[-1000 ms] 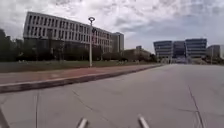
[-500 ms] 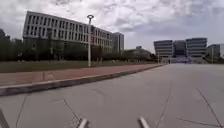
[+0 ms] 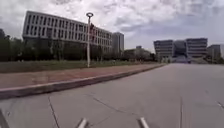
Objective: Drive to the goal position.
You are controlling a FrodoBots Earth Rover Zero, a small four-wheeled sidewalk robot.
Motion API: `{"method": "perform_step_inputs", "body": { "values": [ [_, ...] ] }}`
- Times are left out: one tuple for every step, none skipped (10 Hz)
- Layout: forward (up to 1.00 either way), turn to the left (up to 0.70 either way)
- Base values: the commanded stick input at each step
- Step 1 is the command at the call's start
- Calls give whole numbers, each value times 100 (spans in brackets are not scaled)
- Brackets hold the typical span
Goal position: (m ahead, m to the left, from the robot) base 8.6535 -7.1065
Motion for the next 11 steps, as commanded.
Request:
{"method": "perform_step_inputs", "body": {
  "values": [
    [70,0],
    [70,0],
    [70,0],
    [70,0],
    [70,0],
    [70,0],
    [70,0],
    [70,0],
    [70,0],
    [70,0],
    [70,0]
  ]
}}
